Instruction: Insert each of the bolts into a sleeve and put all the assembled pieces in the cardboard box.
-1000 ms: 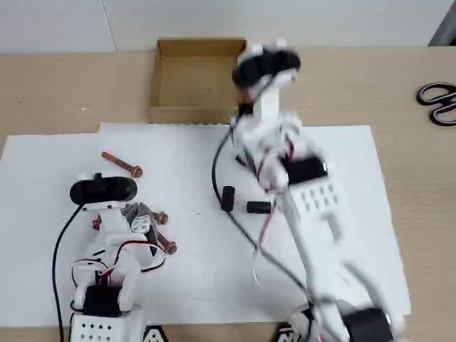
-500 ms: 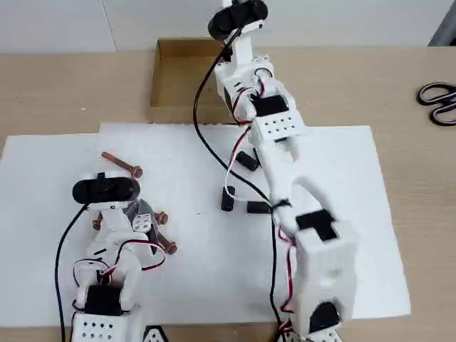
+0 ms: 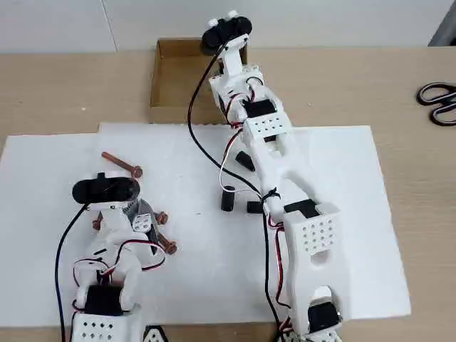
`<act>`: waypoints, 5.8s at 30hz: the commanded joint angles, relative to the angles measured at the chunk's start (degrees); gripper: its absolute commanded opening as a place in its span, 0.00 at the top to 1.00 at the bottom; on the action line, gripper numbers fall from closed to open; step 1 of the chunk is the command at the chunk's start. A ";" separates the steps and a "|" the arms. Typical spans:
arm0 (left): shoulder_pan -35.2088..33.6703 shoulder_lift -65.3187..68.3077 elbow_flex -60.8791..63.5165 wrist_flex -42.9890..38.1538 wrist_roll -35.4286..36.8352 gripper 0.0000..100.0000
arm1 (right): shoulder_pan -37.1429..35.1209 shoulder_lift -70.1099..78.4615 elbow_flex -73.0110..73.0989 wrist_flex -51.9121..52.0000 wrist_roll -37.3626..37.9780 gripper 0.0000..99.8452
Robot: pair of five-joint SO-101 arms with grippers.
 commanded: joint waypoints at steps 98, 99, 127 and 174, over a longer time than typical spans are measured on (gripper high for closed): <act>-0.35 0.00 -15.69 1.85 3.52 0.99 | 8.31 -24.66 -3.60 69.85 1.32 1.00; -0.35 0.09 -18.24 2.73 3.96 0.99 | 8.66 -25.80 -3.16 70.73 1.05 1.00; -4.92 68.22 -84.62 44.22 4.40 0.99 | 25.45 -73.45 51.96 67.03 -17.23 1.00; -11.69 93.80 -89.89 27.87 -98.11 0.89 | 27.56 -88.48 72.09 59.38 -17.32 1.00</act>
